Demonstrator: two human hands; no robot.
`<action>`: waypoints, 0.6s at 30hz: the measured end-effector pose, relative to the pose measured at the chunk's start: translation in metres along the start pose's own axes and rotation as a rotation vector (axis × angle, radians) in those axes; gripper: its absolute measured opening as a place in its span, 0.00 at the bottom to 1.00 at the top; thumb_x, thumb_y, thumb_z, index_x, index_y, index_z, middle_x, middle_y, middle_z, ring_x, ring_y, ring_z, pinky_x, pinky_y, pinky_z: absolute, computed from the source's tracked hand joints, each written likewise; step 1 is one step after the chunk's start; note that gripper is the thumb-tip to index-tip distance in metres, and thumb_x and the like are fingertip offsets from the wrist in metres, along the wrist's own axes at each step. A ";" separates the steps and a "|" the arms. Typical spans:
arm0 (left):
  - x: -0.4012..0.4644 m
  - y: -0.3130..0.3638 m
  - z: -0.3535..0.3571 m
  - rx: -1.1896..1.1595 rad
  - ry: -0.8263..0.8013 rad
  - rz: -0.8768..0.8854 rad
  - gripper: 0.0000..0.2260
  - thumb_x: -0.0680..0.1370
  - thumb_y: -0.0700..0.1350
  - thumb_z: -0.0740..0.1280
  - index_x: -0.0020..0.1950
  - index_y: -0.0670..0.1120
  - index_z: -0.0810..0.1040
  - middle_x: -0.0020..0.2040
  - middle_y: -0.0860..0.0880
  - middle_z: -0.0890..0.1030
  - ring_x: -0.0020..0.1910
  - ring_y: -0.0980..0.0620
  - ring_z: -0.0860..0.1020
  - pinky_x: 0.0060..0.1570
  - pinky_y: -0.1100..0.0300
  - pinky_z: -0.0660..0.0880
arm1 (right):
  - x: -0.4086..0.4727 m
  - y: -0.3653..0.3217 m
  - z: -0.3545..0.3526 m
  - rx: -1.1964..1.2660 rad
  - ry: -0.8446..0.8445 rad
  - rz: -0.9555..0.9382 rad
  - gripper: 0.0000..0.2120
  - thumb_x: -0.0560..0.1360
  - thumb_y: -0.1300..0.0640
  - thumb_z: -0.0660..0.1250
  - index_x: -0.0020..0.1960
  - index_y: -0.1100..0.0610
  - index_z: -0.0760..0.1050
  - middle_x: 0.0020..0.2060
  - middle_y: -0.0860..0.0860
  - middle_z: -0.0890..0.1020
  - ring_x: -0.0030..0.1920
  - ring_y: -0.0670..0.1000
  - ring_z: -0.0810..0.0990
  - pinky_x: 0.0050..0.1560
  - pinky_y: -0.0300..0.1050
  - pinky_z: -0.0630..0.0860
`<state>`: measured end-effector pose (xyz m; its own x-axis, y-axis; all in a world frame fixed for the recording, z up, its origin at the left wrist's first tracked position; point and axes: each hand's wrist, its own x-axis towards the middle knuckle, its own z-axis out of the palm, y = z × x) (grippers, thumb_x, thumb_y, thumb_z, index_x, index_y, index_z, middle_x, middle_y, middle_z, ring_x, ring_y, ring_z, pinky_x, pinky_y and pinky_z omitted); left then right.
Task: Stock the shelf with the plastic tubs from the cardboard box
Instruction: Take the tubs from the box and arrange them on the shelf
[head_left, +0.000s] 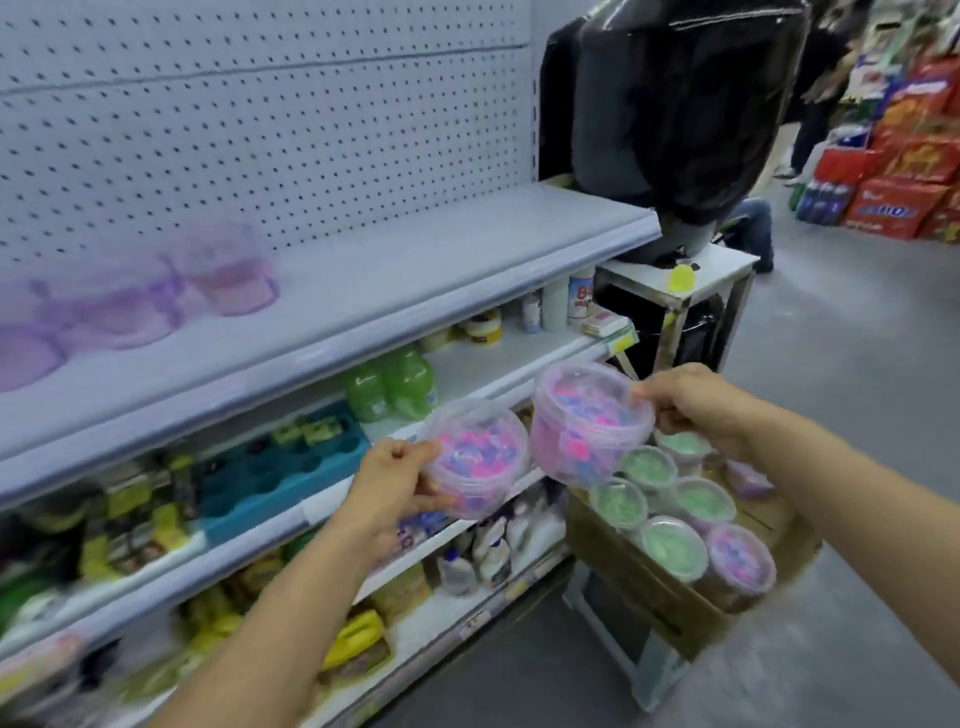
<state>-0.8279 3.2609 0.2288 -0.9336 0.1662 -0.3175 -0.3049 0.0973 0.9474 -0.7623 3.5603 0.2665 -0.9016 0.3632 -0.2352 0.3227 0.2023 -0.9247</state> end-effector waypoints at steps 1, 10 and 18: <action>-0.004 0.003 -0.021 -0.015 0.028 0.007 0.07 0.79 0.41 0.66 0.51 0.38 0.71 0.36 0.42 0.71 0.28 0.49 0.79 0.32 0.54 0.82 | 0.001 -0.012 0.018 -0.017 -0.028 -0.024 0.14 0.75 0.62 0.66 0.31 0.59 0.74 0.22 0.51 0.70 0.25 0.49 0.65 0.30 0.43 0.60; -0.048 0.032 -0.241 -0.101 0.289 0.099 0.07 0.79 0.43 0.66 0.47 0.40 0.72 0.32 0.44 0.70 0.31 0.45 0.78 0.38 0.53 0.80 | -0.004 -0.130 0.230 0.011 -0.257 -0.215 0.12 0.72 0.64 0.66 0.32 0.57 0.70 0.25 0.53 0.66 0.28 0.50 0.60 0.32 0.43 0.57; -0.090 0.047 -0.410 -0.165 0.516 0.199 0.05 0.78 0.41 0.67 0.47 0.40 0.73 0.31 0.44 0.71 0.27 0.47 0.76 0.29 0.57 0.80 | -0.022 -0.231 0.412 0.008 -0.350 -0.338 0.11 0.73 0.63 0.66 0.32 0.57 0.69 0.25 0.51 0.69 0.28 0.50 0.66 0.34 0.43 0.67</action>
<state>-0.8358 2.8484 0.3182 -0.9344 -0.3385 -0.1112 -0.1008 -0.0482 0.9937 -0.9356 3.1303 0.3622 -0.9987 -0.0500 -0.0071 -0.0056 0.2489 -0.9685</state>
